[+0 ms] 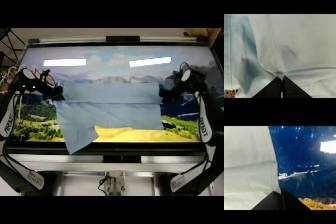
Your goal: Fold the shirts.
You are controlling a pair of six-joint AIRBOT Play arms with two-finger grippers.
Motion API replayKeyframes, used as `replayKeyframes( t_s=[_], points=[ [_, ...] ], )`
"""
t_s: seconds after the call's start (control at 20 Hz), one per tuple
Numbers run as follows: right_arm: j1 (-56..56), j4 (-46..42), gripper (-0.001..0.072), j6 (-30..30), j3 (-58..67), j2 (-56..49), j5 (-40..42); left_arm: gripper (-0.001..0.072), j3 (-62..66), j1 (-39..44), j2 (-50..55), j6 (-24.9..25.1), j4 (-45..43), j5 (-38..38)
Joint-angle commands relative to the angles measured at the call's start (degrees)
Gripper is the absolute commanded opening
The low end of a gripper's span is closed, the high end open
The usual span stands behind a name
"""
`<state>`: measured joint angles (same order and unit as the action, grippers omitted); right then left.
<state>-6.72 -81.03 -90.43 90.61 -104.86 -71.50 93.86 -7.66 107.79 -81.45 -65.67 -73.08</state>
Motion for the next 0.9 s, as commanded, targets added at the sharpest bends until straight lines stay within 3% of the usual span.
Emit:
replayKeyframes(
  t_s=[0.0, 0.15, 0.2, 0.25, 0.3, 0.45, 0.65, 0.75, 0.85],
  points=[
    [0.04, 0.37, 0.0046, -1.49, -0.63, -0.24, 0.94, 0.0026, 0.00, 0.04, 0.35, -0.24, -0.42, -0.24],
    [0.04, 3.19, 0.0069, -1.60, -0.63, -0.92, 0.94, 0.0028, 0.00, 0.04, 0.35, -0.28, -0.37, -0.26],
    [0.02, 4.13, 0.0325, -0.85, -0.59, -0.85, 1.22, 0.0117, 0.07, 0.04, 0.35, -0.55, -0.33, -0.63],
    [0.02, 5.03, 0.0616, 0.46, -0.57, -0.46, 1.14, 0.0421, 0.28, 0.02, 0.20, -1.36, -0.33, -1.75],
    [-0.02, 4.94, 0.0624, 0.85, -0.57, 0.46, 0.46, 0.0624, 1.09, -0.11, 0.02, -1.77, -0.35, -3.89],
    [-0.26, -0.33, 0.0624, 2.75, -0.57, 6.56, -3.17, 0.0620, 6.64, -1.88, -2.10, -1.68, -0.44, -11.02],
    [-5.62, -2.43, 0.0624, 7.10, -0.59, 14.97, -14.64, 0.0595, 13.86, -9.79, -8.57, -3.37, -1.44, -18.16],
    [-9.51, -2.43, 0.0624, 7.17, -0.87, 17.14, -20.68, 0.0589, 10.47, -13.20, -11.78, -3.19, -1.49, -23.43],
    [-11.85, -2.40, 0.0624, 7.67, -3.52, 19.30, -22.12, 0.0588, -2.75, -14.86, -17.44, -2.64, -1.44, -22.34]
  ],
)
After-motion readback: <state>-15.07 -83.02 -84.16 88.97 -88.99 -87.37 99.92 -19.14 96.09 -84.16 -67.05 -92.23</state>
